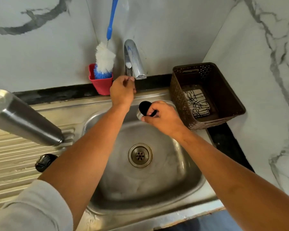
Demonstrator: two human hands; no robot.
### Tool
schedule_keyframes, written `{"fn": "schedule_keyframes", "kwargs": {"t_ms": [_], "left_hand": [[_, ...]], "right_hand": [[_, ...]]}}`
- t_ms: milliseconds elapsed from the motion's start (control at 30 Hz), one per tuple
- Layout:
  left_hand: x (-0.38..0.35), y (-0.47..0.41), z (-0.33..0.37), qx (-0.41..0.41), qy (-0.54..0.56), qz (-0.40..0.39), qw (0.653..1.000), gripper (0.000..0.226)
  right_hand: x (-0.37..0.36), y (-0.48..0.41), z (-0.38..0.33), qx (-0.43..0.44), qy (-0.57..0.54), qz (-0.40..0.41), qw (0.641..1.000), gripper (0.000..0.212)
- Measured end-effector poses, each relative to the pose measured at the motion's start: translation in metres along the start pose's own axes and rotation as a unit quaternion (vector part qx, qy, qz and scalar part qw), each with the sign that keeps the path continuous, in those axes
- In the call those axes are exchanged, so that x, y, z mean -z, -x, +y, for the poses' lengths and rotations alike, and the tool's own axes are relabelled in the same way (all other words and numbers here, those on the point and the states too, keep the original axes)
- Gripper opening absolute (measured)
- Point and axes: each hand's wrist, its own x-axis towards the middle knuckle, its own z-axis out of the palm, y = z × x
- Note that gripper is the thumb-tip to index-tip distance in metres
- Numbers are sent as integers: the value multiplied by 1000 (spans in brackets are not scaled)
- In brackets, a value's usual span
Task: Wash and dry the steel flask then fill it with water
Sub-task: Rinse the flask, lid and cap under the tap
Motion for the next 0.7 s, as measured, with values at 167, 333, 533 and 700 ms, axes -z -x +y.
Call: {"fn": "schedule_keyframes", "kwargs": {"t_ms": [167,333,533,700], "left_hand": [[12,0,-21,168,200,38,965,14],[18,18,-24,239,179,-10,954,34],[13,64,-66,388,282,-161,863,57],[8,62,-74,354,322,-109,871,30]], "right_hand": [[-12,-3,-1,13,-14,6,1000,26],[-16,3,-4,40,-1,7,999,19],[-30,24,-10,128,198,4,972,21],[-37,30,-11,77,272,-86,955,36]]}}
